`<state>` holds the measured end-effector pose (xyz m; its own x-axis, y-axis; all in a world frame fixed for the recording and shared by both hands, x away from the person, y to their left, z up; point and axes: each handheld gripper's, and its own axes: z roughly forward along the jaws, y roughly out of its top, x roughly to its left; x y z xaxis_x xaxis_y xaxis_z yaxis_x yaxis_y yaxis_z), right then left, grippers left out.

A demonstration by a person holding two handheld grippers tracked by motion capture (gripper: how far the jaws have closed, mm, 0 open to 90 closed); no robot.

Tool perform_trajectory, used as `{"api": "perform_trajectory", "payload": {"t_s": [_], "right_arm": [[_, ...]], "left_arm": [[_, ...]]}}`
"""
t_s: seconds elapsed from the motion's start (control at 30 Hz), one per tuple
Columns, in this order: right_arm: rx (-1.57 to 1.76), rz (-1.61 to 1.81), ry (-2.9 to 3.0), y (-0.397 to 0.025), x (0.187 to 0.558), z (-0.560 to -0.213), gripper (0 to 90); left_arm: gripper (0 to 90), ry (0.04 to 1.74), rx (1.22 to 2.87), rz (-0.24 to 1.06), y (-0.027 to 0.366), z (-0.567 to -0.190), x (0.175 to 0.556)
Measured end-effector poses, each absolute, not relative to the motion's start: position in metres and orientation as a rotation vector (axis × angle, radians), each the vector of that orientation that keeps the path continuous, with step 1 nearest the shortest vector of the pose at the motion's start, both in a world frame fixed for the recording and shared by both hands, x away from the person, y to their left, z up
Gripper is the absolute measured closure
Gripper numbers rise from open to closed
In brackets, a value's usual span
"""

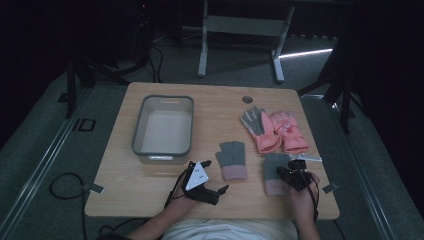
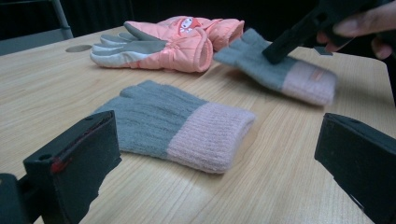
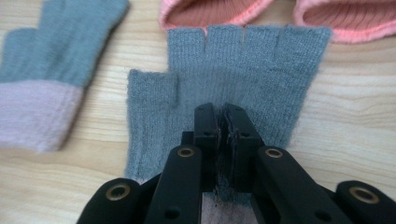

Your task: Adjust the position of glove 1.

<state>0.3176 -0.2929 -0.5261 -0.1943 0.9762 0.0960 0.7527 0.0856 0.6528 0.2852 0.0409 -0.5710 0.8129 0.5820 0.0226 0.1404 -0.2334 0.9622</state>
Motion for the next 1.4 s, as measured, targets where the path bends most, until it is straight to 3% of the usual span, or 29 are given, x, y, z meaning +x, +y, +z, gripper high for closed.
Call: {"api": "perform_trajectory", "payload": {"t_s": [0.07, 0.2, 0.47, 0.77, 1.3, 1.4], "right_arm": [[1.717, 0.833, 2.007, -0.293, 0.319, -0.529, 84.3], [1.739, 0.796, 1.981, -0.295, 0.321, -0.543, 75.7], [1.696, 0.818, 2.027, -0.298, 0.323, -0.54, 64.8], [1.478, 0.87, 2.195, -0.314, 0.324, -0.529, 59.8], [1.379, 0.793, 2.288, -0.31, 0.318, -0.542, 60.9], [1.384, 0.759, 2.259, -0.304, 0.314, -0.544, 75.4]], "left_arm": [[0.0, 0.556, 1.786, 0.452, 0.041, -0.571, 0.285], [0.0, 0.557, 1.785, 0.45, 0.041, -0.571, 0.285], [0.0, 0.555, 1.783, 0.447, 0.041, -0.571, 0.285], [0.0, 0.559, 1.781, 0.441, 0.041, -0.571, 0.286], [0.0, 0.558, 1.78, 0.439, 0.042, -0.571, 0.286], [0.0, 0.556, 1.781, 0.441, 0.042, -0.571, 0.286]]}}
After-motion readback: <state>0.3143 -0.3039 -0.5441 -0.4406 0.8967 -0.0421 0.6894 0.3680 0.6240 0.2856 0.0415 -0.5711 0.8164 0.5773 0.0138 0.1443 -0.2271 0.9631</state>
